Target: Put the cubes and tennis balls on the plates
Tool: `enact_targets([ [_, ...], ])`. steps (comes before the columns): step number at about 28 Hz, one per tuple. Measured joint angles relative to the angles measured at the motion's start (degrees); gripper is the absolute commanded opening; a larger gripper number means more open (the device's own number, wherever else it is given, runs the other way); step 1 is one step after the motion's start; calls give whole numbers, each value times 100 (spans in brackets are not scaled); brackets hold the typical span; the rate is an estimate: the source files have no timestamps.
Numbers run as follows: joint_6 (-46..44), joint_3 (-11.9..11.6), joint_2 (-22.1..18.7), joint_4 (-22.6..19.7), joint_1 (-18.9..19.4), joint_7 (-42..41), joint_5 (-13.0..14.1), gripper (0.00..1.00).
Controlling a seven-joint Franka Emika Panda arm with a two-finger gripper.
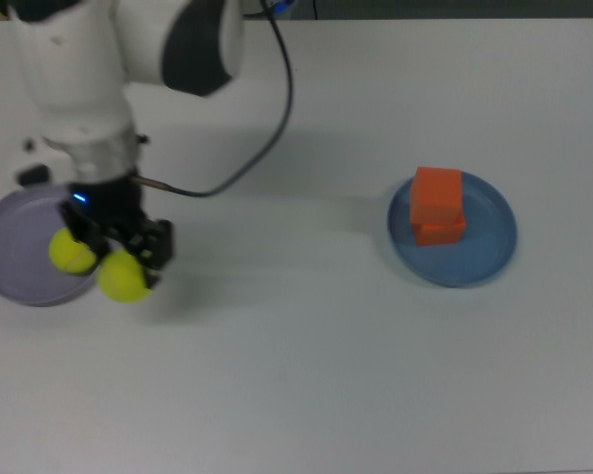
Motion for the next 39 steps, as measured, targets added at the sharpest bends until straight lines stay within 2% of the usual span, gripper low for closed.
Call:
enact_targets([
  [4,-116,-362,-182,-10,-238,-12,0,8],
  [8,-120,-544,-167,-82,-443,-67,0,8],
  [14,-120,-656,35,-287,-657,-193,0,8],
  [24,-116,-706,380,-356,-685,-208,0,9],
  [26,-116,-706,406,-359,-684,-209,0,22],
  [27,-116,-706,414,-359,-684,-209,0,36],
  [28,-116,-706,419,-359,-684,-209,0,59],
  [29,-116,-706,423,-359,-684,-209,0,87],
  [30,-116,-706,425,-359,-684,-209,0,100],
  [39,-116,-706,425,-354,-684,-254,0,100],
])
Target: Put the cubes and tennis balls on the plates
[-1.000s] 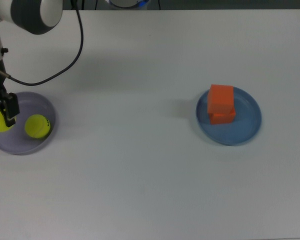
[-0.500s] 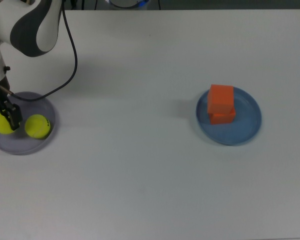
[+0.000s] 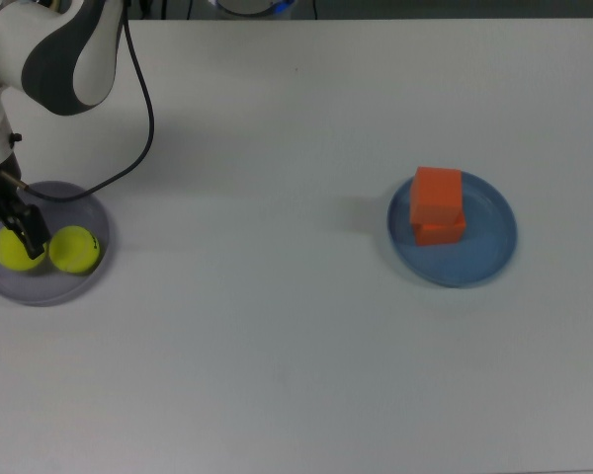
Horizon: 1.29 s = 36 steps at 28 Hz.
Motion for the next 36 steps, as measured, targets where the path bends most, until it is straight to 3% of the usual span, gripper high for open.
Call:
enact_targets([
  [8,-236,2,-154,123,36,-11,0,100],
  [13,-1045,64,-664,251,130,-16,0,100],
  [18,-2008,386,-1404,282,182,-18,-34,100],
  [25,-2992,993,-2196,285,199,-10,-343,100],
  [32,-3250,1485,-2640,276,196,289,-615,100],
  [36,-3282,1768,-2721,246,196,558,-954,100],
])
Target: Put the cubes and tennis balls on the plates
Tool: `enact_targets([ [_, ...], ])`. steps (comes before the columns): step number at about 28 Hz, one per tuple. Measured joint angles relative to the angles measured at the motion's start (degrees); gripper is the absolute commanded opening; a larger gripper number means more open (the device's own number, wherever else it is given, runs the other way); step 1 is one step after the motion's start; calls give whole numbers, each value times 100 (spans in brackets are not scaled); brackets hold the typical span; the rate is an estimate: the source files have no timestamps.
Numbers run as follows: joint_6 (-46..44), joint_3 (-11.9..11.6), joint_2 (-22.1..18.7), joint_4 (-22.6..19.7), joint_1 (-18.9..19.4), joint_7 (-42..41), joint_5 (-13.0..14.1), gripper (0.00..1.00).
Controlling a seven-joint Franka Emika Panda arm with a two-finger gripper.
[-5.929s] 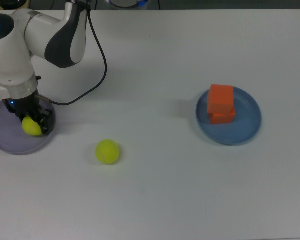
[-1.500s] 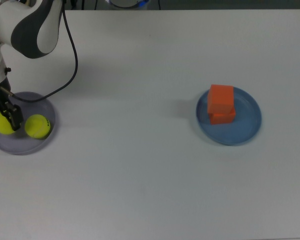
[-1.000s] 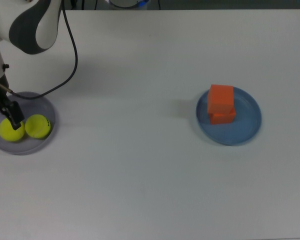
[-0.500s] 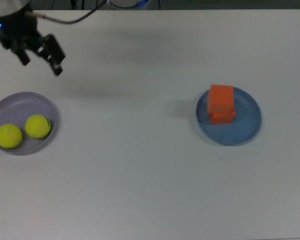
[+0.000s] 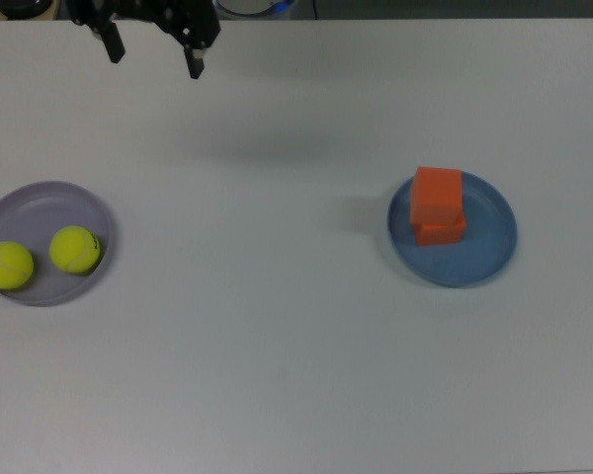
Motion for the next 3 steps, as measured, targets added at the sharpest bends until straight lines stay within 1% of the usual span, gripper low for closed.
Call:
enact_targets([
  [3,0,99,4,-34,1,83,-82,100],
])
